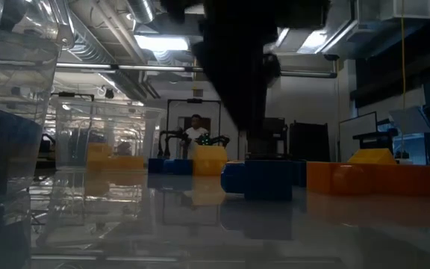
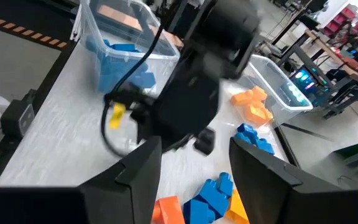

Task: Sort blocks
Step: Put the blue game piece into the bottom left transparent bin

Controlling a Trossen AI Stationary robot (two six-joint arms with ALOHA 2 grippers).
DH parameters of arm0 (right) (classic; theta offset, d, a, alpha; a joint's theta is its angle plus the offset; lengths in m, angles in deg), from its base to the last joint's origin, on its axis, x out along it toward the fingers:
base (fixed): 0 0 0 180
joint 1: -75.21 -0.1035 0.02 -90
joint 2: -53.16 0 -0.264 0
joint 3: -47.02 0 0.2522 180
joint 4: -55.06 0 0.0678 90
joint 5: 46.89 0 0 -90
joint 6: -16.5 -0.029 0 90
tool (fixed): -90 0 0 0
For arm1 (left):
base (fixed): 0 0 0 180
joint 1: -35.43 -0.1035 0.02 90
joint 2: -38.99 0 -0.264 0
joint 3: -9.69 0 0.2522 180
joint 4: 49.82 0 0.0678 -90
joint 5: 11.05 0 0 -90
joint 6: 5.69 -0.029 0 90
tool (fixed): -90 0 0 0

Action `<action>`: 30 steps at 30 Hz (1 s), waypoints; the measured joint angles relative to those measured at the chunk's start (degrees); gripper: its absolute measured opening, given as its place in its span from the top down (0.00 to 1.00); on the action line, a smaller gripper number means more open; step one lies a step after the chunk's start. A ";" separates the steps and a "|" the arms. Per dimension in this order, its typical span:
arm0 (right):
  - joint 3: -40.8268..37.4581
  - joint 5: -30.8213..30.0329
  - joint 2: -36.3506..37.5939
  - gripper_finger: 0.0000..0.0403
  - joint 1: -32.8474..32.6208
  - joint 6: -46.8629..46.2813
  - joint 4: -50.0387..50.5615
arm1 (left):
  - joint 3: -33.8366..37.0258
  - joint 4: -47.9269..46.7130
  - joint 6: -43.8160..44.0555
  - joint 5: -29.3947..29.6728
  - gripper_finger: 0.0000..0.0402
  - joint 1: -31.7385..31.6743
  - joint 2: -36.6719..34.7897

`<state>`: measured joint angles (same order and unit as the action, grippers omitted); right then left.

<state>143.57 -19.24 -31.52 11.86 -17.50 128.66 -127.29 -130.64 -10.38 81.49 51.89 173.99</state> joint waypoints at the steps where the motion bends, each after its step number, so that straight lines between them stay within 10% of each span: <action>1: 0.00 -0.29 0.00 0.53 0.00 0.02 0.04 | 0.00 0.03 -0.47 0.72 0.56 0.00 0.80; 6: 0.00 -1.55 0.00 0.53 0.98 0.04 0.24 | 0.00 -0.74 -1.71 7.75 0.47 -0.24 2.42; 30: -0.02 13.27 0.00 0.53 16.57 2.90 0.26 | 0.00 6.59 -4.73 3.87 0.44 -1.09 2.88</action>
<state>143.54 -5.97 -31.52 28.43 -14.60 128.92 -127.29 -124.04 -15.12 85.36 50.80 176.88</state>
